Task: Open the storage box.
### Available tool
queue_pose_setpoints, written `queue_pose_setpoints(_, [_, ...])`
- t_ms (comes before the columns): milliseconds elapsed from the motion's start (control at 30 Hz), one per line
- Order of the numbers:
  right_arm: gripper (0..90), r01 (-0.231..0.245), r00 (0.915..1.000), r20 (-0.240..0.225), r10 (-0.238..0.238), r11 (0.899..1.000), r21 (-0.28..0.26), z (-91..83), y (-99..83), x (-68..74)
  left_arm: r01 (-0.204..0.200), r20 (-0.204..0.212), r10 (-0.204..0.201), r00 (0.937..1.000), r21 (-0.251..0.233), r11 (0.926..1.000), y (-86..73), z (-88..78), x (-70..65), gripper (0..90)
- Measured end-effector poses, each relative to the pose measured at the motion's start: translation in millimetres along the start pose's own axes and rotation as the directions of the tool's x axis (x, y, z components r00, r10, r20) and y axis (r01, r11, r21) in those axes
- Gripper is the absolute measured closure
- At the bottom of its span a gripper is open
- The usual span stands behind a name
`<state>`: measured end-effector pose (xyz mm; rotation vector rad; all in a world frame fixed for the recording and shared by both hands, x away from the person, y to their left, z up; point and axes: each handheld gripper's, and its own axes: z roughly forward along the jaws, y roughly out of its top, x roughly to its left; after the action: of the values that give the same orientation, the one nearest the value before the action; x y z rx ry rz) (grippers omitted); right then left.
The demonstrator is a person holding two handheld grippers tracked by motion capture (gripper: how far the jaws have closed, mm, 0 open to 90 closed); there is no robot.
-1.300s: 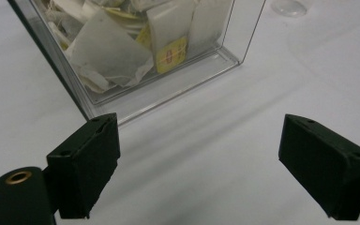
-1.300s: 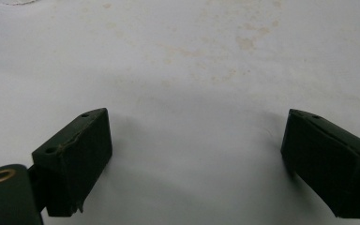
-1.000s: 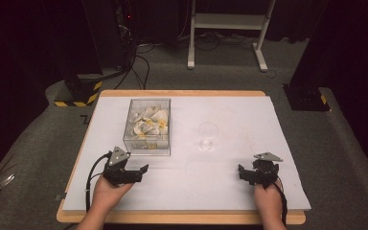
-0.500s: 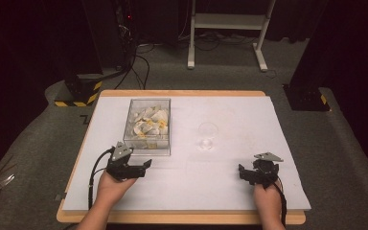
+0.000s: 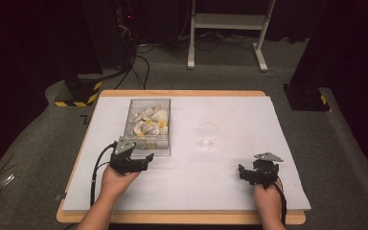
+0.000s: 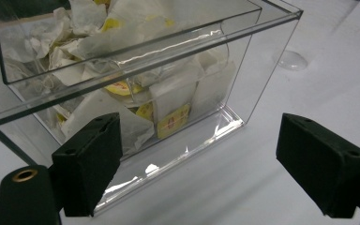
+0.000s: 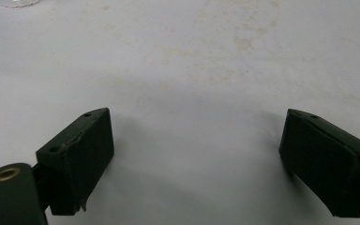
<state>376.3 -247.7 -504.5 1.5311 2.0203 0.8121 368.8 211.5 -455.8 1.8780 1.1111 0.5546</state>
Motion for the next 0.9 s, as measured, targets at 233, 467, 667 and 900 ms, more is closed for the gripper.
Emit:
queue_pose_setpoints(233, [10.0, -0.001, 1.0000, 0.001, 0.001, 1.000, 0.000, 0.0, 0.0, 0.1, 0.014, -0.005, -0.014, 0.9999, -0.042, 0.9990, 1.9, 4.2, -1.1, 17.1])
queue_pose_setpoints(467, [10.0, 0.000, 1.0000, 0.002, 0.000, 1.000, 0.000, 0.0, 0.0, 0.2, 0.009, -0.010, -0.009, 0.9999, -0.049, 0.9988, 2.0, 8.3, -2.3, 17.1])
queue_pose_setpoints(667, [10.0, 0.001, 1.0000, 0.002, -0.001, 1.000, 0.000, 0.0, -0.1, 0.2, 0.009, -0.010, -0.009, 0.9999, -0.056, 0.9984, 2.5, 10.0, -3.6, 17.1])
queue_pose_setpoints(900, [10.2, 0.002, 1.0000, 0.003, -0.002, 1.000, -0.002, 0.0, -0.1, 0.4, 0.008, -0.014, -0.009, 0.9999, -0.068, 0.9977, 3.2, 11.6, -4.5, 19.4])
